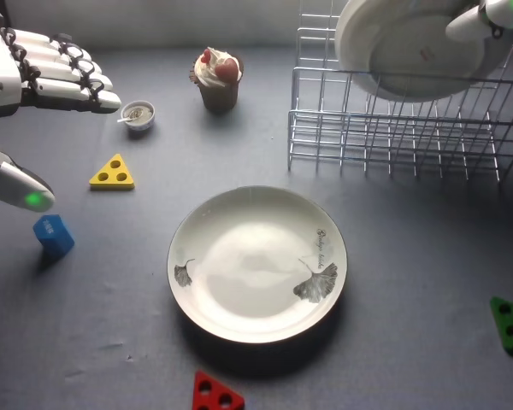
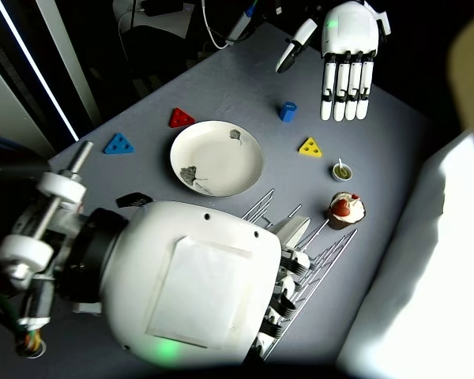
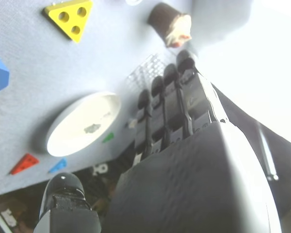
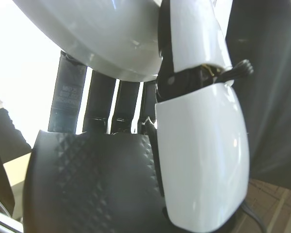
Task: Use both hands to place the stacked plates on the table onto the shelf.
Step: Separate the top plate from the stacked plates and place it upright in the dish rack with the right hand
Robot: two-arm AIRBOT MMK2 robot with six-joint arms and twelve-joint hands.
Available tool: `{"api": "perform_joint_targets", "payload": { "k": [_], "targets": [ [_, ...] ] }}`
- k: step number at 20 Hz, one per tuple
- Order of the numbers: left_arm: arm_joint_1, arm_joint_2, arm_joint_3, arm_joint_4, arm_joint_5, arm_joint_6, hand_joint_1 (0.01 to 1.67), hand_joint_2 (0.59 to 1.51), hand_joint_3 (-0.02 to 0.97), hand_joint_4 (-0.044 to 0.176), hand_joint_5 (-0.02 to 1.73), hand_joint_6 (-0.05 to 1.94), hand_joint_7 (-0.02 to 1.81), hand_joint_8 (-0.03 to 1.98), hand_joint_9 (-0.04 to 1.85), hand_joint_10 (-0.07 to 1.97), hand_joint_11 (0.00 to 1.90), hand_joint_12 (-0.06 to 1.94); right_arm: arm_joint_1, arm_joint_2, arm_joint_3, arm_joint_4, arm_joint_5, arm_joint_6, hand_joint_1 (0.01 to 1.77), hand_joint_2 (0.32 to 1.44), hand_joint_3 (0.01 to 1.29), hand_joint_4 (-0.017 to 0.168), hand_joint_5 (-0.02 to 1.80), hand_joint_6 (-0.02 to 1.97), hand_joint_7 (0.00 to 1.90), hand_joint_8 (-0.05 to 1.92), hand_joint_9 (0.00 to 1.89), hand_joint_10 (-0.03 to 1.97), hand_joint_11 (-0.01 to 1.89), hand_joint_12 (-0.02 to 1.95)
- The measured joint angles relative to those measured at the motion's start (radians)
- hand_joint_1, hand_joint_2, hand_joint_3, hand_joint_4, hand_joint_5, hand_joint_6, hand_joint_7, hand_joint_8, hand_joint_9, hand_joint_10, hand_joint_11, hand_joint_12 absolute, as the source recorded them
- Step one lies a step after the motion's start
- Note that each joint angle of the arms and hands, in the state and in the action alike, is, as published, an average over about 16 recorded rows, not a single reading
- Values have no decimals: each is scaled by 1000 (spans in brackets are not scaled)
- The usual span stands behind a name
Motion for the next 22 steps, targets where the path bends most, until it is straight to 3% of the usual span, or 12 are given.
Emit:
{"api": "perform_joint_targets", "payload": {
  "k": [11,22],
  "targets": [
    [-5,-2,1,11,-1,0,16,970,-4,2,180,8,175,1,170,15,205,16,-29,-22,37,-16,11,8,1466,927,12,-7,870,976,1053,609,1149,624,1023,1268],
    [-6,-4,4,25,-29,-8,16,970,-4,2,180,8,177,1,169,15,200,16,-52,-25,40,-45,49,12,1340,1017,11,-7,848,566,983,210,1094,210,1096,486]
  ]
}}
